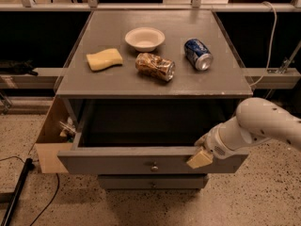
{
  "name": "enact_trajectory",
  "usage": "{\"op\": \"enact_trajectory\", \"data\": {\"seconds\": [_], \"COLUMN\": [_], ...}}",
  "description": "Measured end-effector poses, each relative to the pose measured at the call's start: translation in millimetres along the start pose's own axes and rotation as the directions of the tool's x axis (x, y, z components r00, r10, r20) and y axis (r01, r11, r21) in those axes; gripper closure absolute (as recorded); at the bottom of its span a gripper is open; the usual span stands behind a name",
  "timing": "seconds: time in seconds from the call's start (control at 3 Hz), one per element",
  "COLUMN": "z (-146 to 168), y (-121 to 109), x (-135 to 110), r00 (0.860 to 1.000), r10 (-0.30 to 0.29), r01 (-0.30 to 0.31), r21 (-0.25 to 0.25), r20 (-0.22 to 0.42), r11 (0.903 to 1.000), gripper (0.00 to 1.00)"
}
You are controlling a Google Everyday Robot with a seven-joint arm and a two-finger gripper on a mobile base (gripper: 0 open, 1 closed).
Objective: Open top drawer
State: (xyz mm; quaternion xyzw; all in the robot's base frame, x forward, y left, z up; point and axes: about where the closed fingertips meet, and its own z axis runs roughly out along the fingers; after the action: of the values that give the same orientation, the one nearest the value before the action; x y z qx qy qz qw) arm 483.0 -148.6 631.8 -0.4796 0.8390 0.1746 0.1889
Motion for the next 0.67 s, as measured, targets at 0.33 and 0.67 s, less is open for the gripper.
{"op": "enact_trajectory", "data": {"seconds": [0.33,0.67], "z": [-1.2,-2.3], "y": [1.5,1.4], "x": [2.9,3.4], "r00": [1.0,1.0], "r10": [0.005,0.005], "r01": [-0.005,-0.005], "r21": [-0.002,-0.002], "r20": [0.0,0.0], "r11": [1.0,1.0], "gripper": [0.96,1.0]}}
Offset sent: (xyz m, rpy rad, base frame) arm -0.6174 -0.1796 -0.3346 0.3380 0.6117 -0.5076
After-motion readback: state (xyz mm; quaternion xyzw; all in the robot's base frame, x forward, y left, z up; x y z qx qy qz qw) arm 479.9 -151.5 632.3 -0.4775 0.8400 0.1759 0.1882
